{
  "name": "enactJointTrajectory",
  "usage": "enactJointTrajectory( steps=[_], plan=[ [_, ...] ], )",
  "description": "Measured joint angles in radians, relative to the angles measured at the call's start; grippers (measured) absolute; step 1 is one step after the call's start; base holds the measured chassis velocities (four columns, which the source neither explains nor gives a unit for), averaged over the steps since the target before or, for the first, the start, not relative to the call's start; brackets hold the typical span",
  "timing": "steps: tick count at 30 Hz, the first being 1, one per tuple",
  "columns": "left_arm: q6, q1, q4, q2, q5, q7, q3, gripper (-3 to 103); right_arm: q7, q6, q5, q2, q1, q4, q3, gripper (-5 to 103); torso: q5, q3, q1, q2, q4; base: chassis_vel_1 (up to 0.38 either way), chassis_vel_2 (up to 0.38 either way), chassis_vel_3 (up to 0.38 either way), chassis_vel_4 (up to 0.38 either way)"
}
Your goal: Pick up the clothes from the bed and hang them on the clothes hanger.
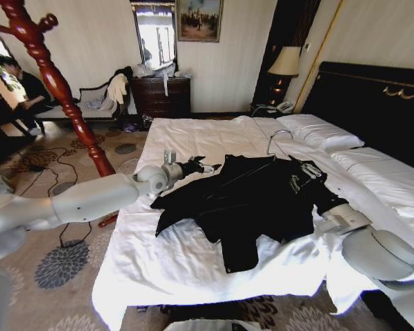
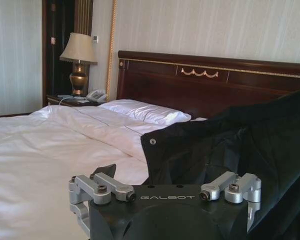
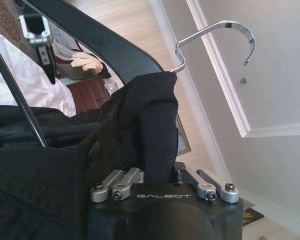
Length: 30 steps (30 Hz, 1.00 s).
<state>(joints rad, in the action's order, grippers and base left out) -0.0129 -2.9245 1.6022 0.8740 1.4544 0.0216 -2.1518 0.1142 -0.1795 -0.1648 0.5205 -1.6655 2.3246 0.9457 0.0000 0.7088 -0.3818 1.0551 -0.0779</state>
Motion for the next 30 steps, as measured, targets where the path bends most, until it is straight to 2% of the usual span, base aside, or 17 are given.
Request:
enactJointTrajectory(
  steps=[5,19,30],
  plan=[
    [0.007,-0.009,-0.039,0.031,-0.008,0.006,-0.006,99,0.0,0.0,-0.001,0.004,-0.002,0.0,0.0,23,0.0,0.0,0.0,0.0,0.0001,0.0,0.0,0.0,0.0],
    [0.011,-0.008,-0.214,0.179,0.002,0.042,0.001,99,0.002,0.001,0.003,0.011,-0.011,0.015,0.006,23,0.0001,0.0,0.0,0.0,-0.0001,0.0,0.0,0.0,0.0],
    [0.013,-0.006,-0.298,0.253,0.008,0.062,0.002,98,0.002,0.001,0.008,0.011,-0.007,0.018,0.006,23,0.0001,0.0,0.0,0.0,0.0,0.0,0.0,0.0,0.0]
  ],
)
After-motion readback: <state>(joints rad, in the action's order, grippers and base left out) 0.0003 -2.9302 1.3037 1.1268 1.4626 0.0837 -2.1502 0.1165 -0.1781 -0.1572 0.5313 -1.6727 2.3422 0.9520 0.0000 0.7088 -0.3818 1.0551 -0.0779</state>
